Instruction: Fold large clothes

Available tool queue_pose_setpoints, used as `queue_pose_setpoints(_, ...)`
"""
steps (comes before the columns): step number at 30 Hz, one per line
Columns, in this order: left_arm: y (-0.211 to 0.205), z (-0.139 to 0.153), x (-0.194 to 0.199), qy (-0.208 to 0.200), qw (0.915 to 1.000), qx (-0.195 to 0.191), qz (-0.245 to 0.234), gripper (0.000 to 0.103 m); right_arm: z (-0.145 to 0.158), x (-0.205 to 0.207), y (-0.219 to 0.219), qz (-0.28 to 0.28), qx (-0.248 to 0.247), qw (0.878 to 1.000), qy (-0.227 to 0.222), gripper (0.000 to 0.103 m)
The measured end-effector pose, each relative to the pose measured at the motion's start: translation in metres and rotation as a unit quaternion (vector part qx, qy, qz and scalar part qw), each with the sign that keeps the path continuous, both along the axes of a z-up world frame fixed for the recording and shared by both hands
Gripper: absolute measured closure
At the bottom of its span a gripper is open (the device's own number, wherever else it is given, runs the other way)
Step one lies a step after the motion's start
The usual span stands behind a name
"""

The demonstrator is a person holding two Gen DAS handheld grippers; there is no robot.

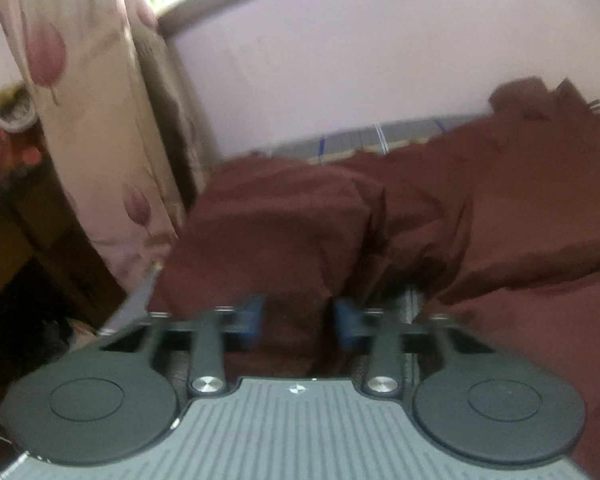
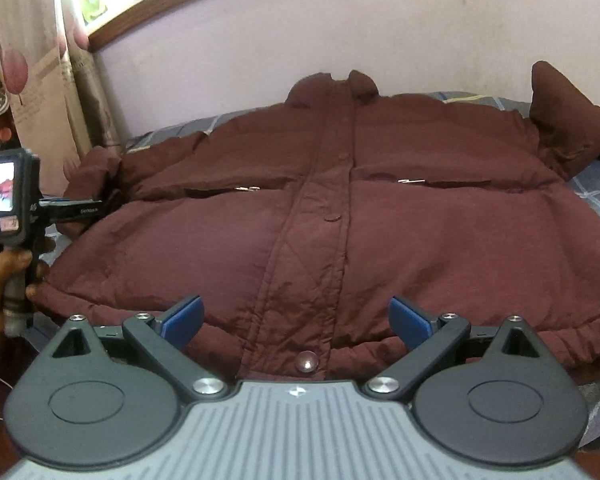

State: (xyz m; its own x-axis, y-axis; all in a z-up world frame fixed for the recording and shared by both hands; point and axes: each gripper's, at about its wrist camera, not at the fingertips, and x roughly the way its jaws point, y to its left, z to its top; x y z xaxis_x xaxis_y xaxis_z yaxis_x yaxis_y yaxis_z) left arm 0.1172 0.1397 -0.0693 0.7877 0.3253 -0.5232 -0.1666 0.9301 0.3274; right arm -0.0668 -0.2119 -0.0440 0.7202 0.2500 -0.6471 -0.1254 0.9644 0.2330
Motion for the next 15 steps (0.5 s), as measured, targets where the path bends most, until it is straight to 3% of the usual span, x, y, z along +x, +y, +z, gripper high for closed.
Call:
queue_pose_setpoints(1, 0.007, -0.001, 0.002, -0.001, 0.9999, -0.009, 0.011, 0.091, -0.001, 0.002, 0.001, 0.001, -0.002, 1.000, 0.003, 0.004)
queue_pose_setpoints(4, 0.030, 0.012, -0.003, -0.035, 0.9971, -0.020, 0.064, 0.091, -0.001, 0.007, 0.003, 0.001, -0.004, 1.000, 0.008, 0.004)
queue_pose_setpoints(6, 0.049, 0.031, -0.010, -0.075, 0.9909, -0.006, 0.111, 0.091, -0.001, 0.009, 0.005, 0.001, -0.006, 1.000, 0.009, 0.004)
queue_pose_setpoints(10, 0.112, 0.067, -0.016, -0.124, 0.9661, 0.010, 0.226, 0.091, -0.003, 0.014, 0.009, 0.007, -0.004, 1.000, 0.012, 0.004)
queue_pose_setpoints(13, 0.153, 0.080, -0.021, -0.122, 0.9509, 0.015, 0.284, 0.090, -0.004, 0.014, 0.011, 0.014, -0.001, 1.000, 0.012, 0.004)
queue_pose_setpoints(15, 0.160, 0.083, -0.033, -0.128, 0.9478, 0.030, 0.291, 0.087, -0.003, 0.013, 0.010, 0.016, 0.005, 1.000, 0.007, 0.004)
